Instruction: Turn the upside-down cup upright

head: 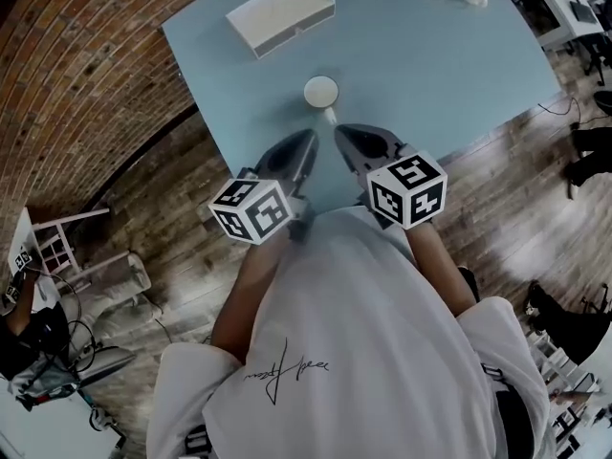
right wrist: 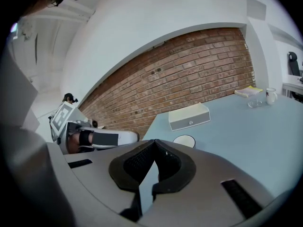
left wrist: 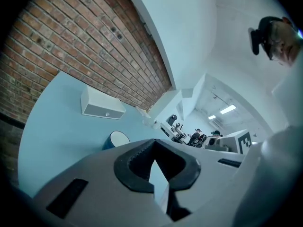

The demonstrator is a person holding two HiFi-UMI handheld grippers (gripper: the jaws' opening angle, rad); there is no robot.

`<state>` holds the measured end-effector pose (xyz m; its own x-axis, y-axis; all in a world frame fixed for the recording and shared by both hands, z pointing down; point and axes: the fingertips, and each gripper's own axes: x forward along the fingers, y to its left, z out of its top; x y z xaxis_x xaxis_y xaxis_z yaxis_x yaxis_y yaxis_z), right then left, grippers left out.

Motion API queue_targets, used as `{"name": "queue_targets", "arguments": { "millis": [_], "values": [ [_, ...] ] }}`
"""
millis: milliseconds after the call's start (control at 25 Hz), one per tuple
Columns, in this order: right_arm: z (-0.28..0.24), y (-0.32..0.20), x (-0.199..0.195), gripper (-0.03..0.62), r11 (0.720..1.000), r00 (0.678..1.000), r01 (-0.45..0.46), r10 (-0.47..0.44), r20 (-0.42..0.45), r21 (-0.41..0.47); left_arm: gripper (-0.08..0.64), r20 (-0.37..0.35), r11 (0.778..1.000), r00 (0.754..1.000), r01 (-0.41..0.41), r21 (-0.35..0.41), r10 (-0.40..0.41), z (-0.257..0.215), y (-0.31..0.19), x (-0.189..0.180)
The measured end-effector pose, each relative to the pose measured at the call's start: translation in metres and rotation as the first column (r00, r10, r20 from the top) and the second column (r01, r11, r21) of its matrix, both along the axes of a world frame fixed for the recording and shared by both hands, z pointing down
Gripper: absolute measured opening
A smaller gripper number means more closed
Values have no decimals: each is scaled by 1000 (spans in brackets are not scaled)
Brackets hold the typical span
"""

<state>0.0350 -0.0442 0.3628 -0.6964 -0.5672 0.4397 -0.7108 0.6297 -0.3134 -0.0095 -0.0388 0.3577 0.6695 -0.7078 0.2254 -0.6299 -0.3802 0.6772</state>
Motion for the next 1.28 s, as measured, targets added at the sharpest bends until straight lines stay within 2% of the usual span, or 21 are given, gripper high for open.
{"name": "queue_targets", "arguments": {
  "millis": [320,560,840,1280],
  "values": [
    [-24,-2,11,20,999,1000,15,-16,8,33,11,79,997,996,44,56,-49,-17,-4,-17],
    [-37,-4,19,20,996,998,69,-69,-4,56,9,90,995,995,45,83,-53,-28,-3,-18],
    [-47,-1,20,20,993,993,109,-111,42,40,9,103,994,993,43,97,-53,-34,0,-20],
    [-55,17,32,20,990,990,126,-129,50,67,9,99,991,994,40,130,-53,-43,18,-1]
  ]
}}
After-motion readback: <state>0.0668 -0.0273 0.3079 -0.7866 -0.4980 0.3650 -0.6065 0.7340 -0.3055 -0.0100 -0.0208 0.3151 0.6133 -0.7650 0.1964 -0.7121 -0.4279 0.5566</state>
